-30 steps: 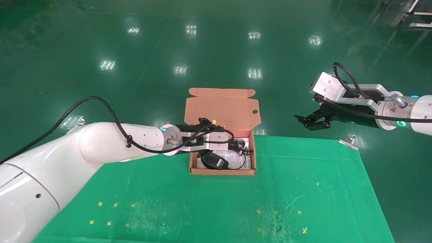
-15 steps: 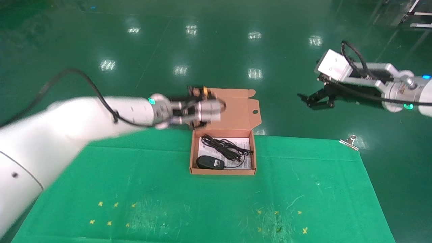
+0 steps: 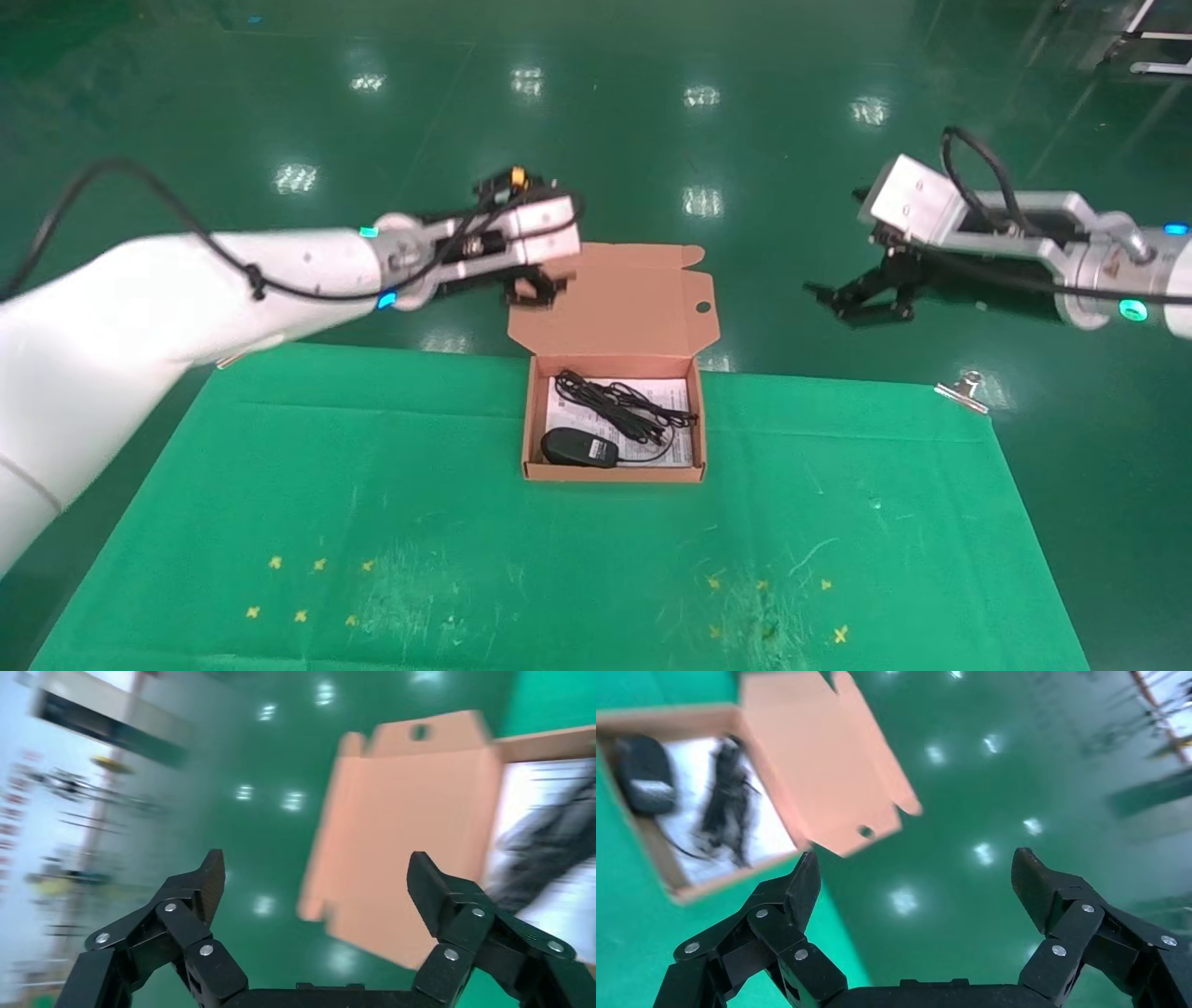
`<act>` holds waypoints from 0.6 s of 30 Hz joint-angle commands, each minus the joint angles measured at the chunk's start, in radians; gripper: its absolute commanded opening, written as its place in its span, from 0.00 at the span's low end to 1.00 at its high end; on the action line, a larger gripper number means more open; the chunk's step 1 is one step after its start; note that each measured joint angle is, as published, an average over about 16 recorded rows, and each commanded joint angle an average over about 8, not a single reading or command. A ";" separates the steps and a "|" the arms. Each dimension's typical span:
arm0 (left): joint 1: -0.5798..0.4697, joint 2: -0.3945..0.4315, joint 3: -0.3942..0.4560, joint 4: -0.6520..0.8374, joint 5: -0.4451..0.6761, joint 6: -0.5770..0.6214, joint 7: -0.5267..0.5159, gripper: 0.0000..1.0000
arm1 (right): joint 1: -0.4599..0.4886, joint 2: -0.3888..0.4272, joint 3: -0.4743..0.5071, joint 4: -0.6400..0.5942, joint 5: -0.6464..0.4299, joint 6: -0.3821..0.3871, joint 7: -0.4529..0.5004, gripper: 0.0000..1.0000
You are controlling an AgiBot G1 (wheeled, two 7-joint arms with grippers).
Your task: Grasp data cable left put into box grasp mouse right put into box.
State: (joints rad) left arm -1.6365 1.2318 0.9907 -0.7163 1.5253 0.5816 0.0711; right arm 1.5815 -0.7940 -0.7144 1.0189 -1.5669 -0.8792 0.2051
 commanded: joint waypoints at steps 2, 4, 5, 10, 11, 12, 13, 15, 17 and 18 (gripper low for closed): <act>0.035 -0.039 -0.045 -0.036 -0.050 0.058 -0.016 1.00 | -0.032 0.011 0.027 0.017 0.052 -0.039 -0.001 1.00; 0.058 -0.065 -0.074 -0.059 -0.083 0.095 -0.027 1.00 | -0.052 0.019 0.045 0.027 0.087 -0.064 -0.002 1.00; 0.070 -0.077 -0.089 -0.071 -0.099 0.114 -0.032 1.00 | -0.063 0.023 0.054 0.033 0.104 -0.076 -0.002 1.00; 0.128 -0.141 -0.162 -0.129 -0.181 0.208 -0.059 1.00 | -0.115 0.041 0.098 0.060 0.189 -0.139 -0.004 1.00; 0.140 -0.154 -0.176 -0.141 -0.197 0.227 -0.064 1.00 | -0.125 0.045 0.107 0.065 0.206 -0.152 -0.004 1.00; 0.151 -0.167 -0.191 -0.153 -0.214 0.246 -0.070 1.00 | -0.136 0.049 0.116 0.071 0.224 -0.165 -0.005 1.00; 0.163 -0.180 -0.206 -0.165 -0.230 0.265 -0.075 1.00 | -0.146 0.053 0.125 0.076 0.241 -0.178 -0.005 1.00; 0.186 -0.206 -0.236 -0.188 -0.264 0.303 -0.086 1.00 | -0.167 0.060 0.143 0.088 0.276 -0.203 -0.006 1.00; 0.210 -0.231 -0.265 -0.212 -0.296 0.341 -0.096 1.00 | -0.188 0.068 0.161 0.098 0.310 -0.229 -0.006 1.00; 0.221 -0.244 -0.280 -0.224 -0.313 0.360 -0.102 1.00 | -0.198 0.072 0.170 0.104 0.327 -0.241 -0.007 1.00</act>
State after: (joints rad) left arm -1.4158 0.9880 0.7114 -0.9393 1.2132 0.9406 -0.0306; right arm 1.3835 -0.7226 -0.5446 1.1225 -1.2404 -1.1199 0.1983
